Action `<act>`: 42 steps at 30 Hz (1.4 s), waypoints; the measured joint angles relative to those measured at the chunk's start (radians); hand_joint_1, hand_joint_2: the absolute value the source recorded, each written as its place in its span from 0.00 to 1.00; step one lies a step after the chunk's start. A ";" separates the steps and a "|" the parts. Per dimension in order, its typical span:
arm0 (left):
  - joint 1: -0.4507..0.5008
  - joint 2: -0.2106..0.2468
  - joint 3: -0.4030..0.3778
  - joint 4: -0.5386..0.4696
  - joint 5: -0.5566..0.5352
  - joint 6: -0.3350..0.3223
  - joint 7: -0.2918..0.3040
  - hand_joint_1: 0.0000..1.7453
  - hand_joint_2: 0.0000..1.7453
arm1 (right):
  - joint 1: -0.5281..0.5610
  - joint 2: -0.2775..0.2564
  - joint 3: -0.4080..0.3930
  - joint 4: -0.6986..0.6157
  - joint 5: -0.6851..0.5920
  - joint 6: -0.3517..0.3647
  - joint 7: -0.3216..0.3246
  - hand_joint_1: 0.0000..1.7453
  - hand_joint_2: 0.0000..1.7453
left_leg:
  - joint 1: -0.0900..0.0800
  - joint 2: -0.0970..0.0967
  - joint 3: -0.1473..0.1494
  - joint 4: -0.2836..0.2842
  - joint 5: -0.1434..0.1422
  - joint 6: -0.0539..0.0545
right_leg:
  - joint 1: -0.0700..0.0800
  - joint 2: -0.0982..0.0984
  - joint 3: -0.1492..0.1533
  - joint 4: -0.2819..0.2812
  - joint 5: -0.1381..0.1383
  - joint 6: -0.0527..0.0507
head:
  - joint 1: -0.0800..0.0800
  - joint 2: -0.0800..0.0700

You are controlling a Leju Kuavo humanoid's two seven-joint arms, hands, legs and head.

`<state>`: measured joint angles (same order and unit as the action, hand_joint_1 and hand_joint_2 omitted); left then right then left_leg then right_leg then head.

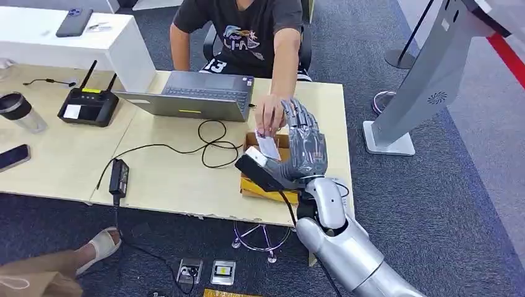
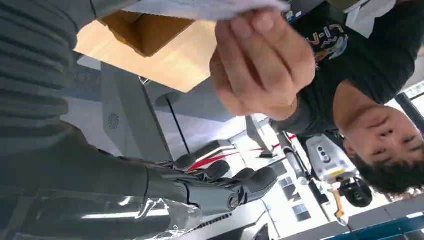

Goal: Pass the card to the sensor for recognition and then transmit it.

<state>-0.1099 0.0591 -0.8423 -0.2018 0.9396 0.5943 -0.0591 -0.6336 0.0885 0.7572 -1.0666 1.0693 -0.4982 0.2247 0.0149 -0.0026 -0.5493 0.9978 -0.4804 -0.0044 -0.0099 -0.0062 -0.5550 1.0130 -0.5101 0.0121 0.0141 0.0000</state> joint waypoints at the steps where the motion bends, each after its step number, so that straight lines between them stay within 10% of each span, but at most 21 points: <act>1: 0.000 0.000 0.000 0.000 0.000 0.000 0.000 0.00 1.00 | 0.000 0.000 0.000 0.006 -0.001 -0.002 0.000 0.15 1.00 | 0.000 0.000 0.000 0.000 0.000 0.000 | 0.000 0.000 0.000 0.000 0.000 0.000 | 0.000 0.000; 9: 0.000 0.000 -0.002 0.000 -0.007 -0.005 -0.003 0.00 1.00 | 0.000 0.000 -0.001 0.037 0.001 -0.010 0.010 0.89 1.00 | 0.000 0.000 0.000 0.000 0.000 0.000 | 0.000 0.000 0.000 0.000 0.000 0.000 | 0.000 0.000; 42: 0.001 0.002 -0.008 0.000 -0.016 -0.011 -0.015 0.00 1.00 | 0.054 -0.059 -0.069 0.008 0.053 -0.006 0.093 0.88 1.00 | 0.000 0.001 0.000 0.000 0.000 0.000 | 0.000 0.001 -0.001 0.000 0.000 0.000 | 0.000 0.000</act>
<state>-0.1091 0.0607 -0.8507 -0.2018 0.9235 0.5836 -0.0740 -0.5797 0.0294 0.6878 -1.0582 1.1223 -0.5047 0.3177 0.0149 -0.0015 -0.5489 0.9981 -0.4805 -0.0044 -0.0100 -0.0051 -0.5557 1.0128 -0.5100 0.0121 0.0141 0.0000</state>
